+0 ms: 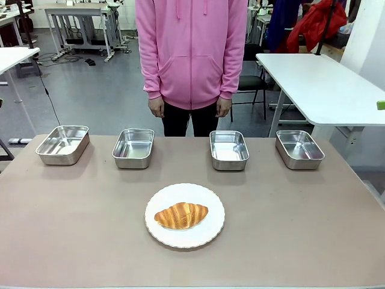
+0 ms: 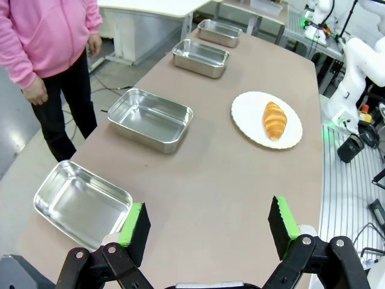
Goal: Place the bread in the container.
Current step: Place the Butter Roll into the Airtight Container indicated by the human.
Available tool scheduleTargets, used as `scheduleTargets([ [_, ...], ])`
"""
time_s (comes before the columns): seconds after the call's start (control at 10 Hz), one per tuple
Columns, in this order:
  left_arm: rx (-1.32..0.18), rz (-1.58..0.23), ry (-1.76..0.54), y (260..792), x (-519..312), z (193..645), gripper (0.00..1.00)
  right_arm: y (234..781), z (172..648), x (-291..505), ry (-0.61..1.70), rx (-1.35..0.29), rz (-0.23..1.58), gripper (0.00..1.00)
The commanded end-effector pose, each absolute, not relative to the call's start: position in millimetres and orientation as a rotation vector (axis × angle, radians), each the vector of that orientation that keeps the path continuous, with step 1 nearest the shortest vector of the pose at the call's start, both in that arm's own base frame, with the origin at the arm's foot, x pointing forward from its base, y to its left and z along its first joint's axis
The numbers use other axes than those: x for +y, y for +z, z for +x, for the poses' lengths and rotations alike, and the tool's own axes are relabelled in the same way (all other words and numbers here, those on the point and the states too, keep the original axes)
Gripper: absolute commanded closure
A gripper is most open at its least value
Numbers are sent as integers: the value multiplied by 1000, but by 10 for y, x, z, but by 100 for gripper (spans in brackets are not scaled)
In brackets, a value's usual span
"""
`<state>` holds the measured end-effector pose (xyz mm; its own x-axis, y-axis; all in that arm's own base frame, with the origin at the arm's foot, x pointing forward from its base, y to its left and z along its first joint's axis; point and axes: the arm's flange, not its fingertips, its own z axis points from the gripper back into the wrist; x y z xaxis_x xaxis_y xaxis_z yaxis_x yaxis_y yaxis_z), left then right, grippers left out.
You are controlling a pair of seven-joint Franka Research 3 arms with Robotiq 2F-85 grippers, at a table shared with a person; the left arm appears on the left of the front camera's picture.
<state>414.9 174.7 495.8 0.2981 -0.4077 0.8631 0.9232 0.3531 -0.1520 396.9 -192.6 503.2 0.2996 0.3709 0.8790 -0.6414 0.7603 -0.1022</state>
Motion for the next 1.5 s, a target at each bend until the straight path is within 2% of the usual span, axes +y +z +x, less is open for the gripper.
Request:
scheduleTargets([
  [0.0,-840,-747,-1010,4978,1742,4137,0,5042,3957,-1913,692,-1080,294,0],
  [1.4,-840,-747,-1010,4978,1742,4137,0,5042,3957,-1913,692,-1080,294,0],
])
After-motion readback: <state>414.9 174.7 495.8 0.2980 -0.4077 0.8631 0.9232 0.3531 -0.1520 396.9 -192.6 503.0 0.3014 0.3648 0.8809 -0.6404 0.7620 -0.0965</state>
